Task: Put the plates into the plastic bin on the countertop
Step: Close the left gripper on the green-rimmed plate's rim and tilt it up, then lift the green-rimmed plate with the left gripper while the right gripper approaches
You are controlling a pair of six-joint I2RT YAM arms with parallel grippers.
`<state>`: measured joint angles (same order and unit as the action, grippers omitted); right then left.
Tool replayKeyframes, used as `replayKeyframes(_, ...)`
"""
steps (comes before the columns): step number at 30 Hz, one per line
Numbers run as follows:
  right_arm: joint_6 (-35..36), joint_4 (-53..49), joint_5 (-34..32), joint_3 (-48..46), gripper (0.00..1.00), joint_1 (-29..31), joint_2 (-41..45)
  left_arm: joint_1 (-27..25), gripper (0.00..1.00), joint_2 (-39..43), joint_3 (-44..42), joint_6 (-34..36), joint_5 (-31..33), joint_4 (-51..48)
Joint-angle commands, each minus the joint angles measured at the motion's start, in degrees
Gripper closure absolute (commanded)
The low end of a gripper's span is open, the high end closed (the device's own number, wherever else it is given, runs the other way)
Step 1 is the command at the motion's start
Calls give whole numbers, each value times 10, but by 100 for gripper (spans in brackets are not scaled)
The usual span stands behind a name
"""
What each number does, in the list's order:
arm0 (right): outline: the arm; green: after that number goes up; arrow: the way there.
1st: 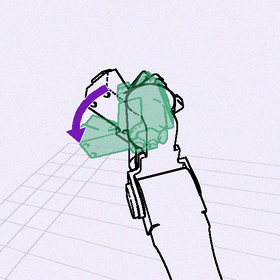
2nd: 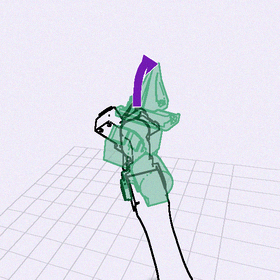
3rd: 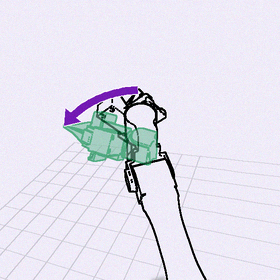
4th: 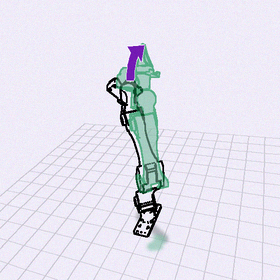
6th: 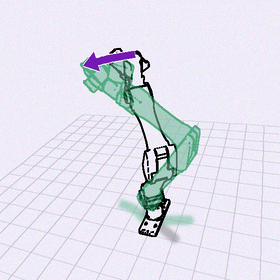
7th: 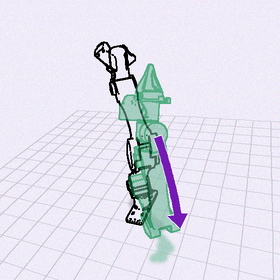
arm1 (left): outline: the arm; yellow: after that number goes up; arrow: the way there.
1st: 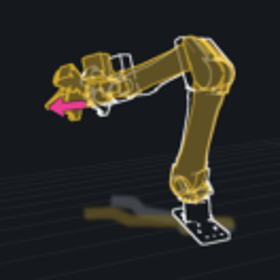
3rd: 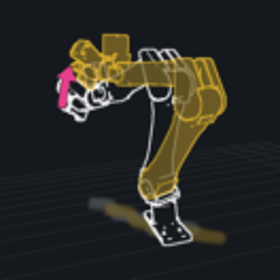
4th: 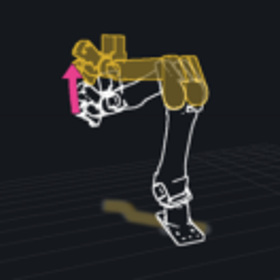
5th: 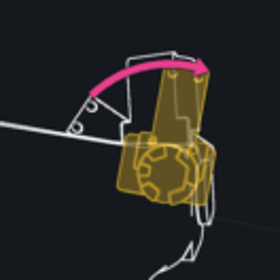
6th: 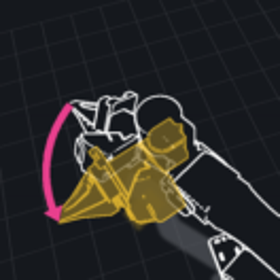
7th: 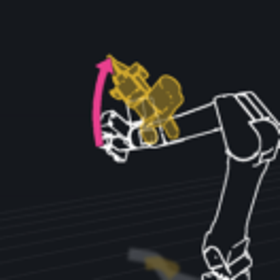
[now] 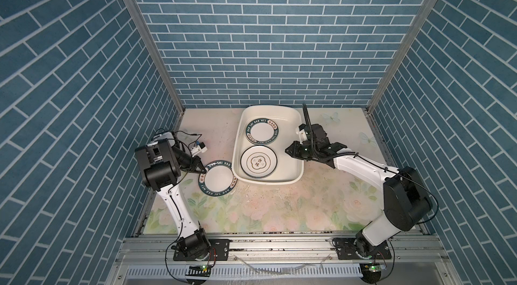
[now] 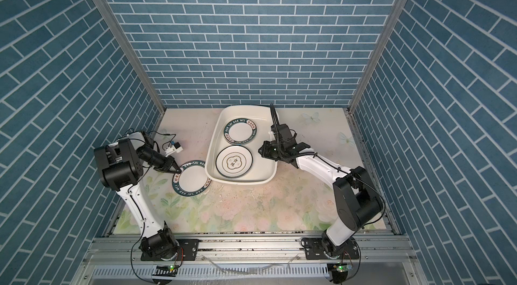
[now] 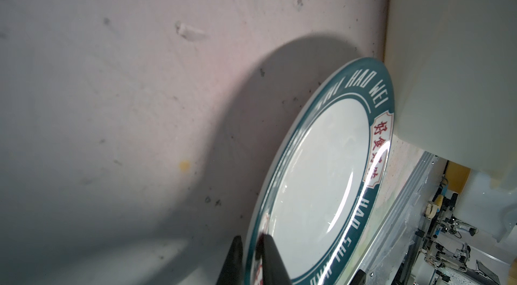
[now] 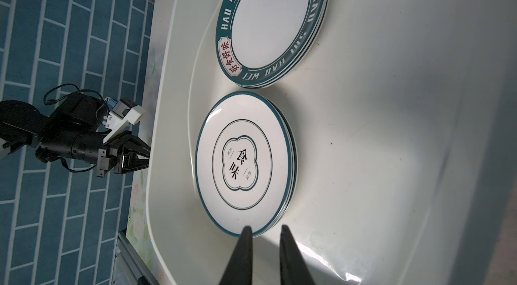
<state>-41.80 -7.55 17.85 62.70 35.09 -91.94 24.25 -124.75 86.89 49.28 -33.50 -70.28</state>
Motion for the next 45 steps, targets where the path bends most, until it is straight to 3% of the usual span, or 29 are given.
replayKeyframes(1,-17,12,4,-11,80,-2,-4,-3,88,6,-13,18,0,-12)
replayKeyframes(13,-20,21,9,-13,81,-3,-8,14,100,25,13,30,-4,-47)
replayKeyframes(45,-25,38,19,-20,79,-6,-5,45,100,110,164,26,-23,-168)
